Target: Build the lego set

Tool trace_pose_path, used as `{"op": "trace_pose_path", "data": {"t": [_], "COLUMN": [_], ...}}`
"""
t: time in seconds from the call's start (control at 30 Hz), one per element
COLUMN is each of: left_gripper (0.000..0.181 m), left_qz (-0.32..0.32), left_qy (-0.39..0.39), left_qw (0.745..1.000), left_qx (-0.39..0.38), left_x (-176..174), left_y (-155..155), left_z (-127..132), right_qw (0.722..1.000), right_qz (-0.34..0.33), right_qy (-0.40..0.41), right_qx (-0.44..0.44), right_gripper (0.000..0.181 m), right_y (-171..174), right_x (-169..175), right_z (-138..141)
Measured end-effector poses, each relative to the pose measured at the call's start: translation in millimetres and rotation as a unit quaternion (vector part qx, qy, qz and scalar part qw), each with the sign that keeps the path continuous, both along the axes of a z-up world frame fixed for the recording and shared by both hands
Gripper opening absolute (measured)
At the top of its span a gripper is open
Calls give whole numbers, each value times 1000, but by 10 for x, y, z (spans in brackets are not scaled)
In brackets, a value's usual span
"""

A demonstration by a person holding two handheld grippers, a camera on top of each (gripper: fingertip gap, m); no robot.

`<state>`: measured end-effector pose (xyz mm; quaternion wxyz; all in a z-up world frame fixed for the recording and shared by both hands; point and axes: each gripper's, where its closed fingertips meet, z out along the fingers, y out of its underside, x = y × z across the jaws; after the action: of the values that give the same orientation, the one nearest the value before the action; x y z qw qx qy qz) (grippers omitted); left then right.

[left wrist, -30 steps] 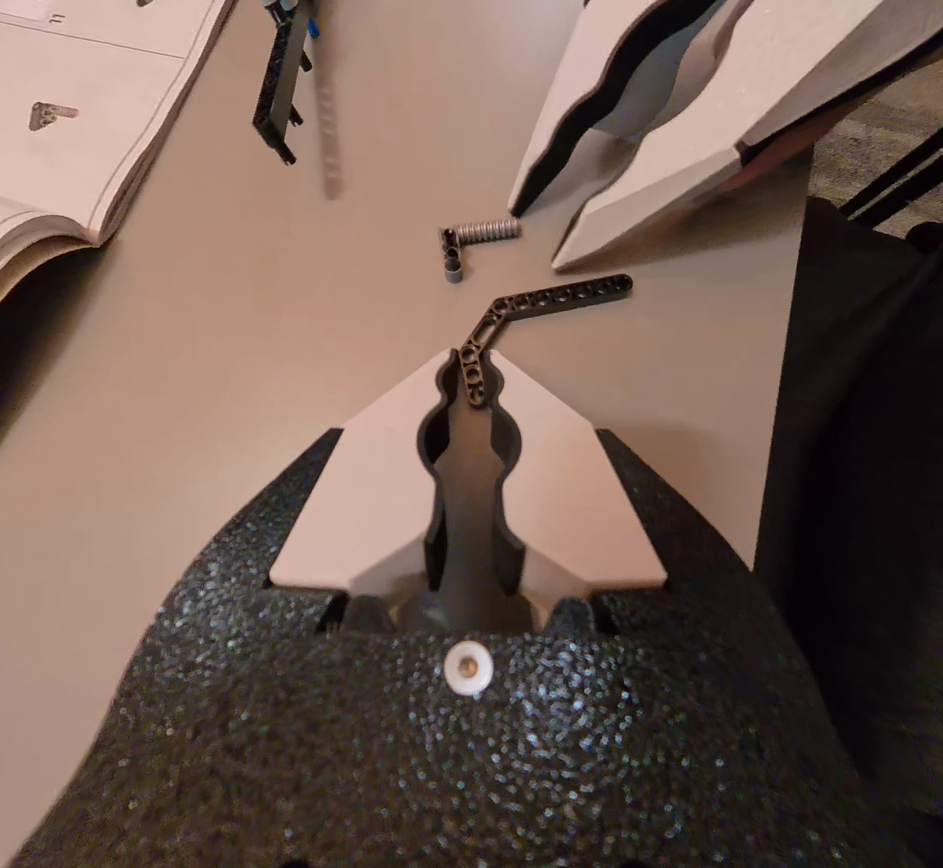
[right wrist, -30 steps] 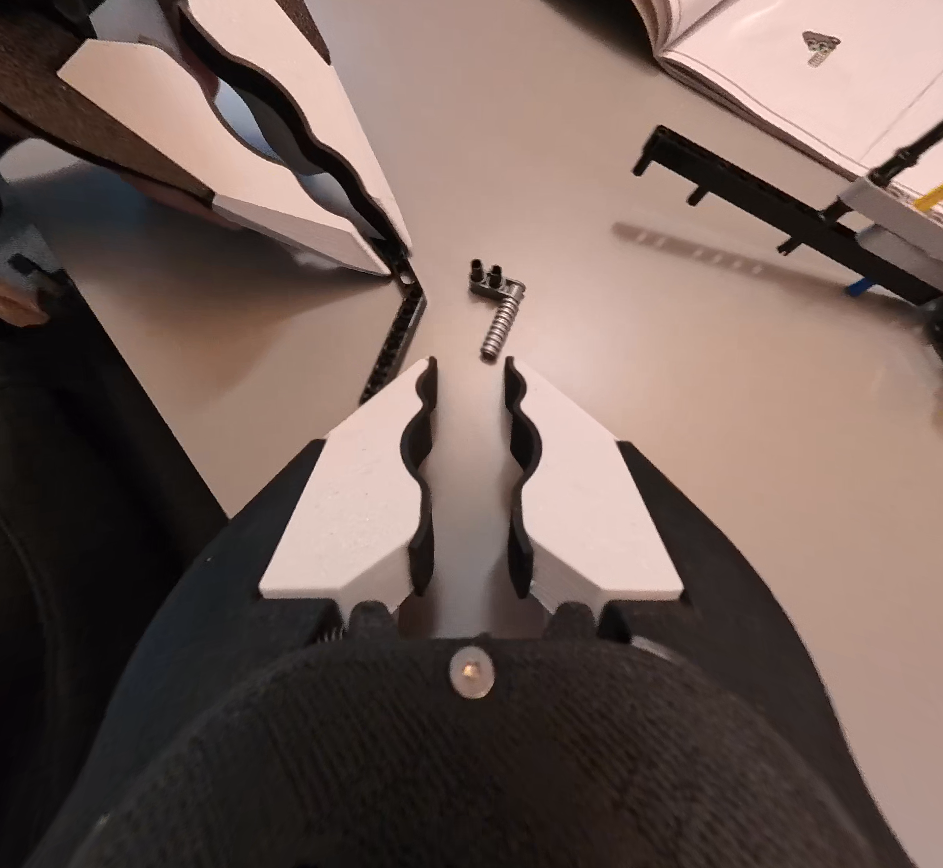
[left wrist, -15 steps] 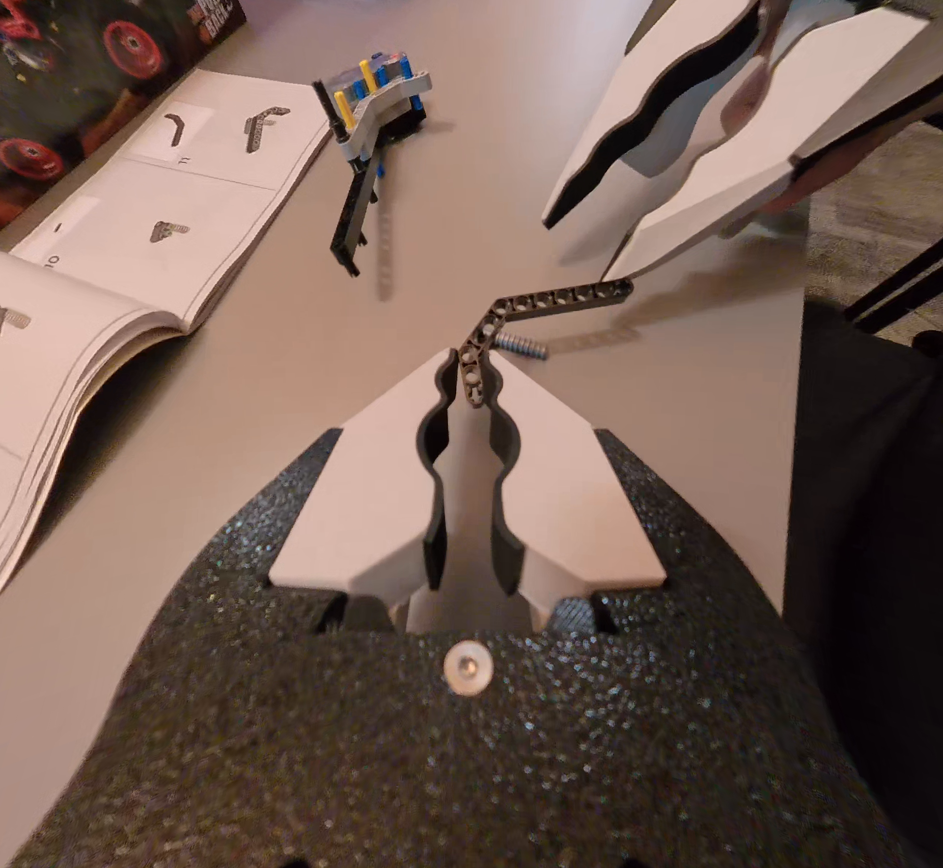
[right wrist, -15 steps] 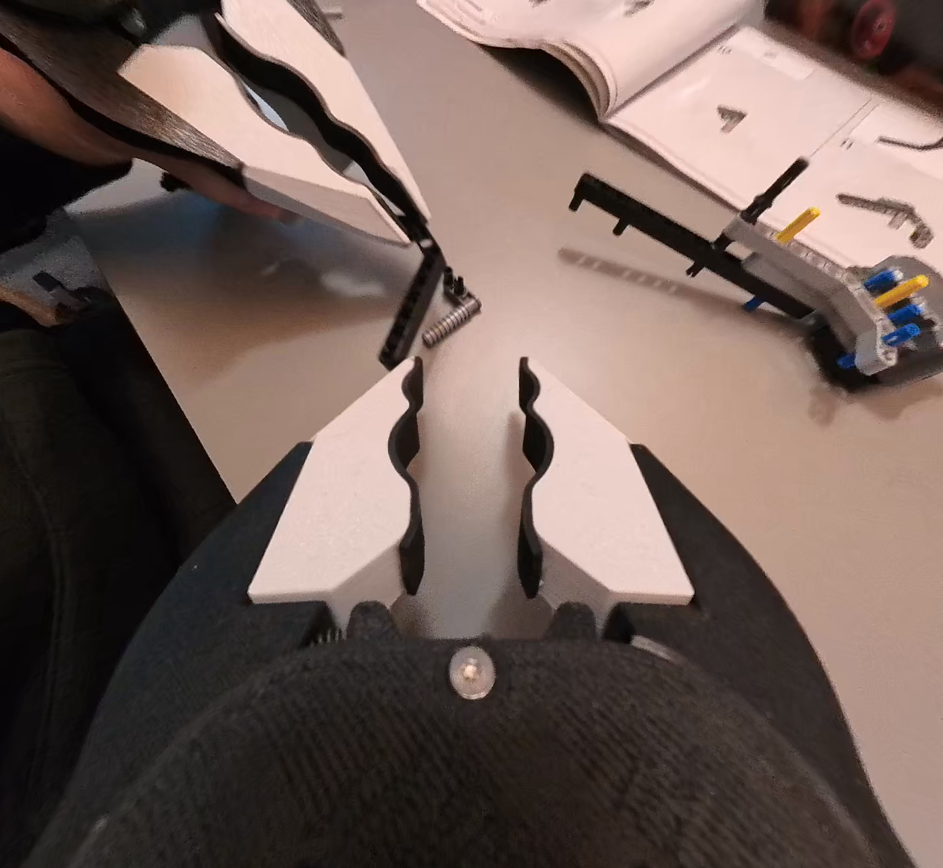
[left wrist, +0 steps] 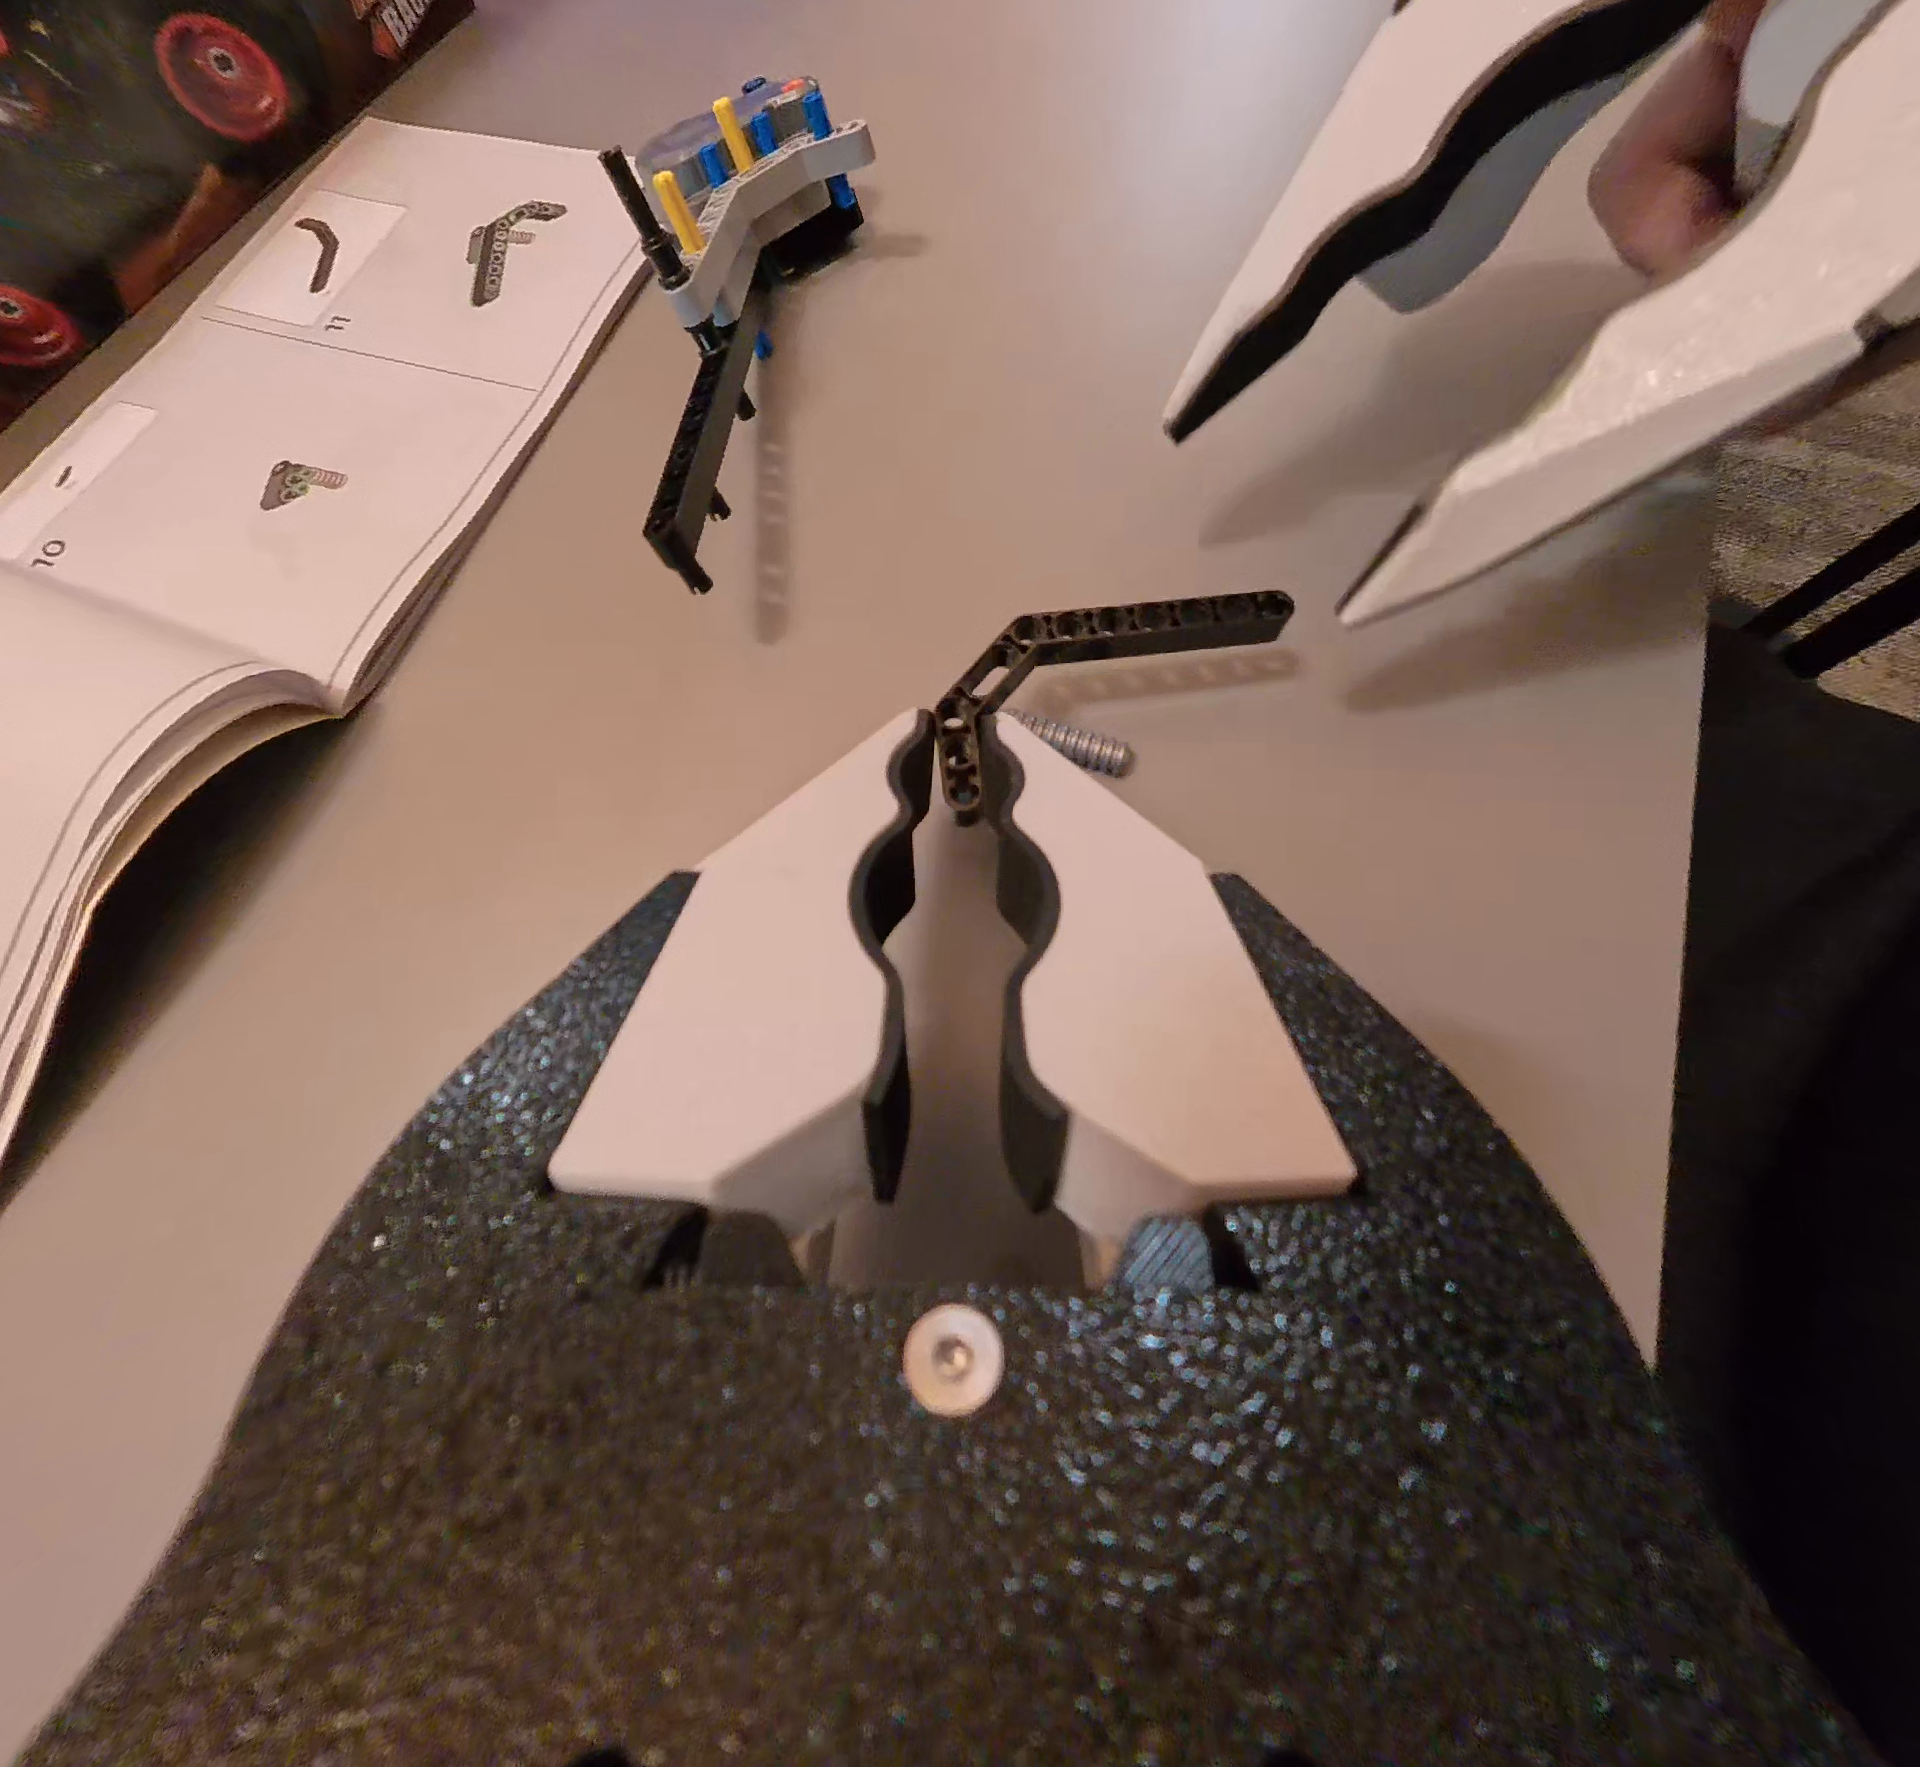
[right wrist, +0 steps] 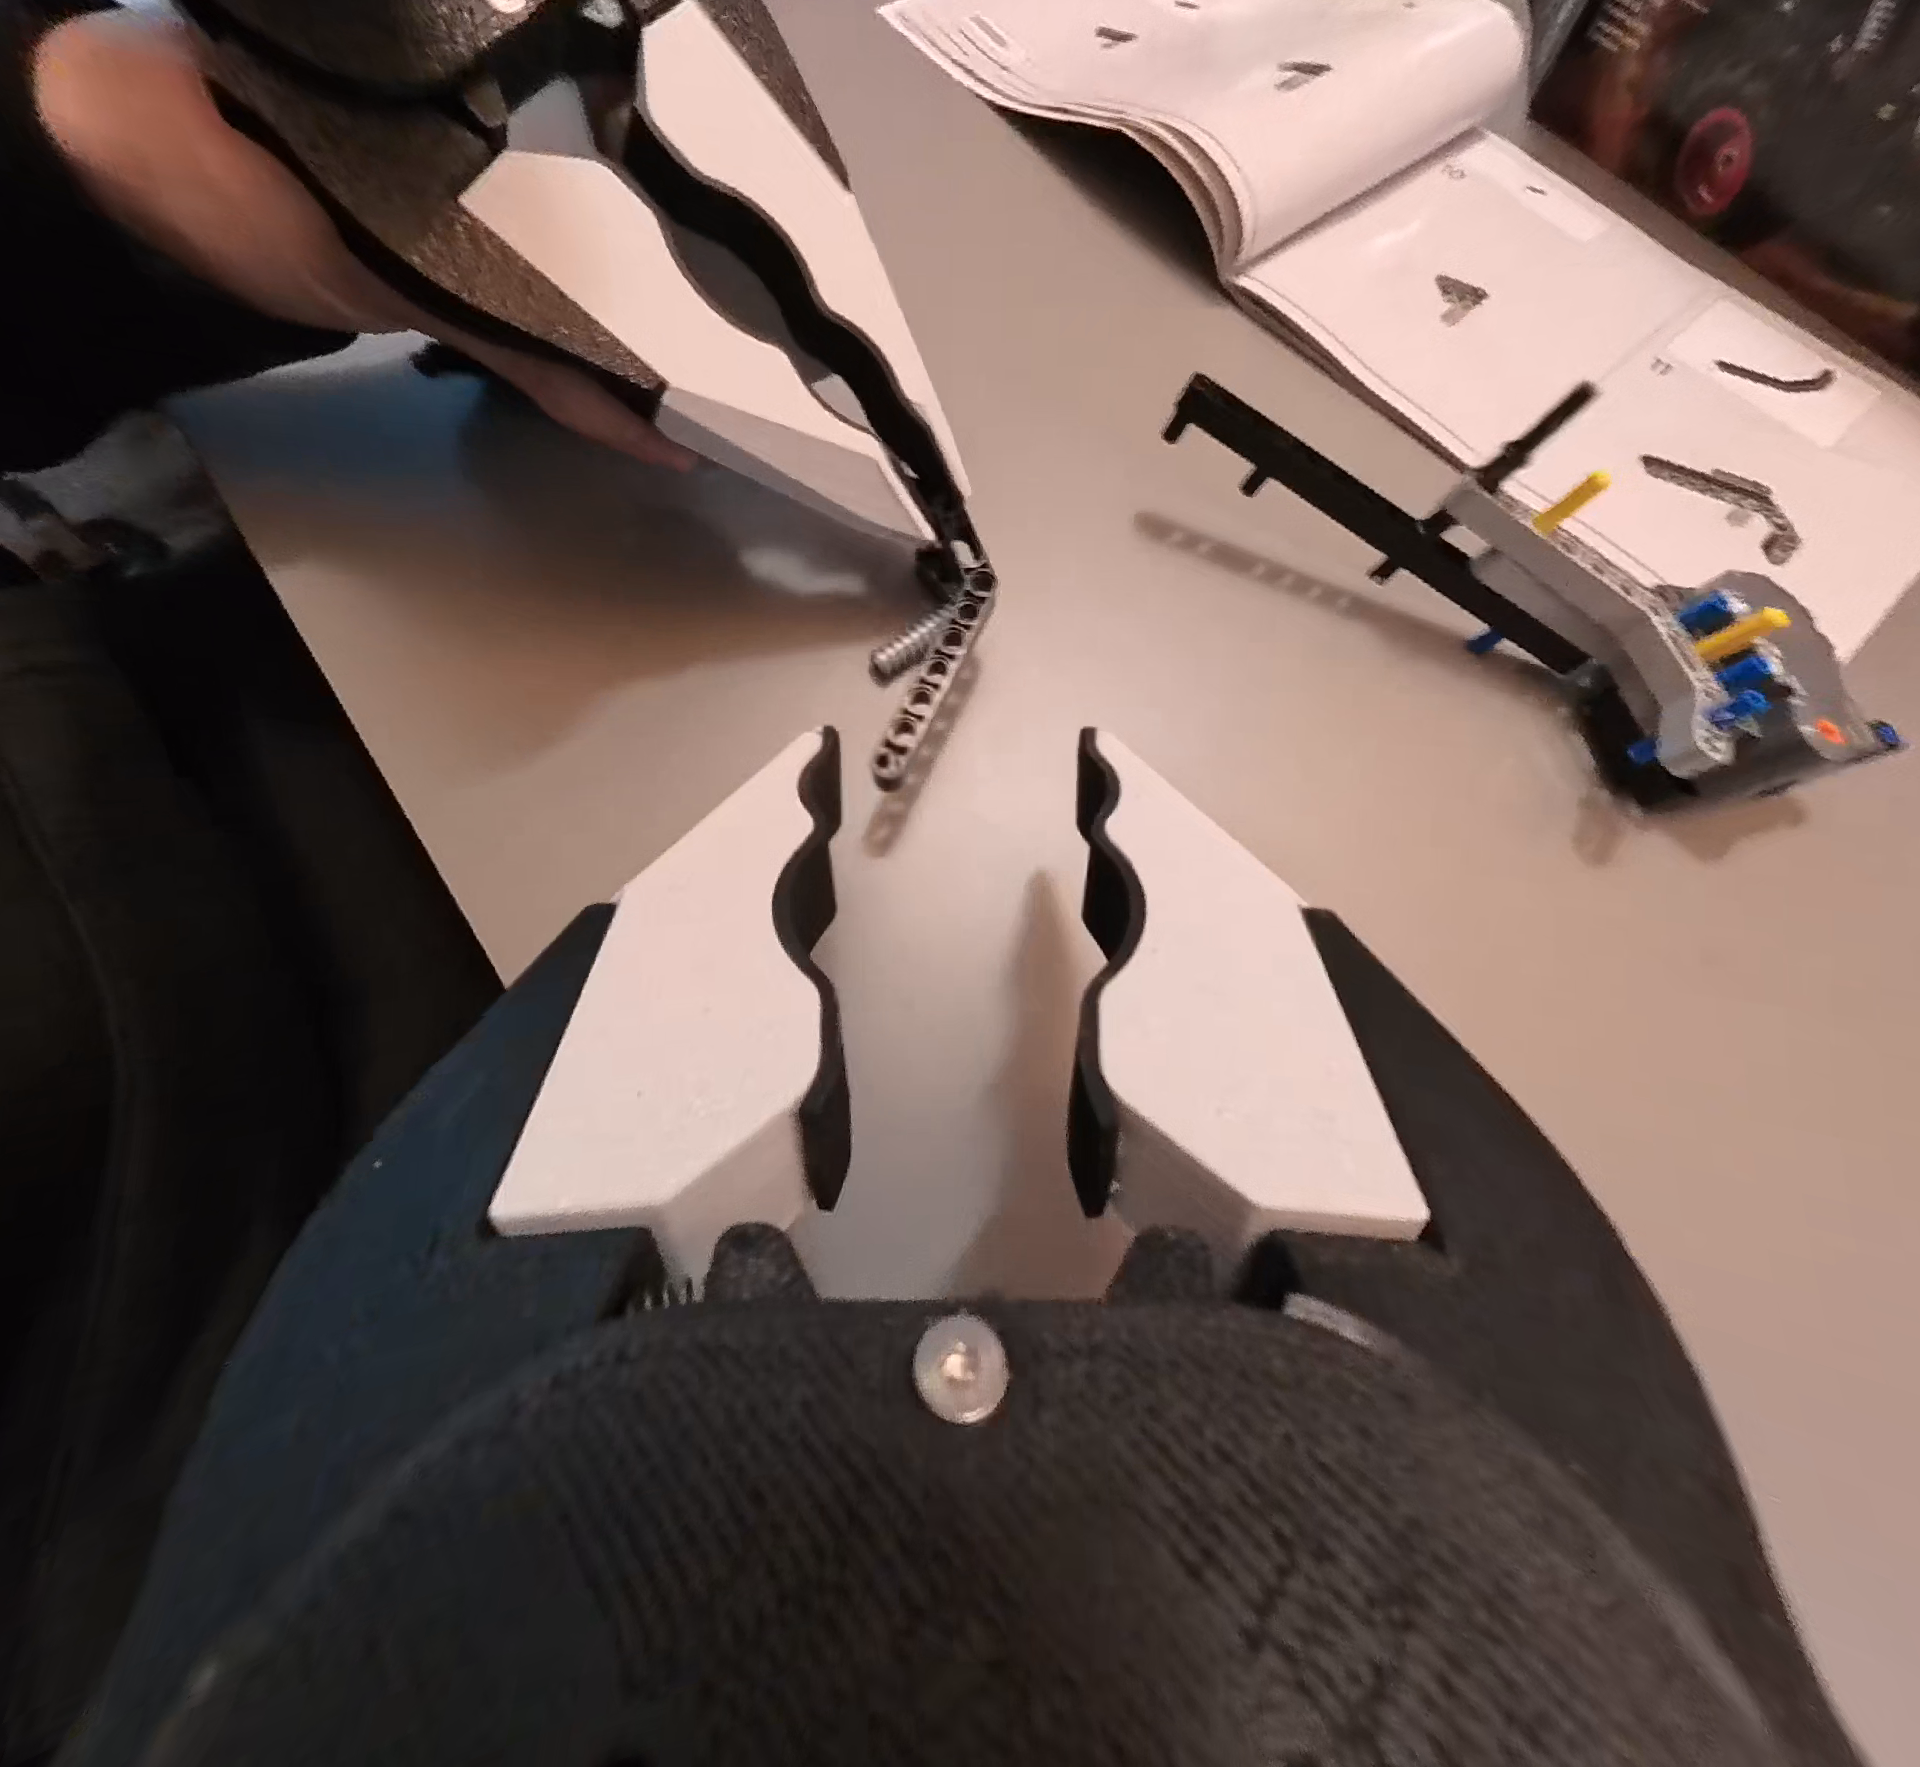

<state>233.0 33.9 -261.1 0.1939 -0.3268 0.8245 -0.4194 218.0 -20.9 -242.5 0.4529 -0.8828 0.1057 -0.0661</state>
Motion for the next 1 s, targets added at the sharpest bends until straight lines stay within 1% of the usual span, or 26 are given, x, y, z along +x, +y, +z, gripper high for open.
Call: {"op": "trace_pose_path", "data": {"t": [0.13, 0.17, 0.23, 0.33, 0.47, 0.6, 0.67, 0.73, 0.8, 0.93, 1.0], "left_gripper": [6, 6, 6, 7, 8, 24, 27, 29, 27, 10, 10], "left_qz": [-2, -4, -12, -18, -28, -20, -22, -27, -30, -16, -17], "left_qy": [-3, -5, -8, -12, -27, -40, -51, -57, -59, -84, -96], "left_qw": [1000, 1000, 1000, 999, 999, 998, 997, 996, 996, 993, 993], "left_qx": [1, 5, 14, 28, 29, 41, 48, 55, 60, 75, 71], "left_x": [-15, -21, -38, -40, -31, -5, -22, -56, -88, -65, -69], "left_y": [-21, -26, -48, -58, -74, -44, -32, -27, -30, 9, 7], "left_z": [3, 1, -15, -36, -11, -7, 1, 0, -5, 42, 96], "right_qw": [1000, 1000, 1000, 999, 999, 996, 994, 992, 991, 990, 990], "right_qz": [10, -1, -24, -30, -47, -79, -100, -120, -122, -126, -128], "right_qy": [-2, -4, -5, 15, 24, 38, 44, 32, 30, 13, 4], "right_qx": [-10, -8, -7, 6, 13, 21, 27, 34, 42, 54, 55], "right_gripper": [45, 40, 23, 7, 7, 5, 5, 5, 5, 4, 4], "right_y": [130, 151, 159, 181, 166, 145, 136, 122, 136, 168, 177], "right_x": [-64, -45, 4, -8, 2, 19, 33, 70, 63, 58, 57], "right_z": [-133, -149, -177, -184, -164, -165, -162, -139, -122, -64, -42]}}
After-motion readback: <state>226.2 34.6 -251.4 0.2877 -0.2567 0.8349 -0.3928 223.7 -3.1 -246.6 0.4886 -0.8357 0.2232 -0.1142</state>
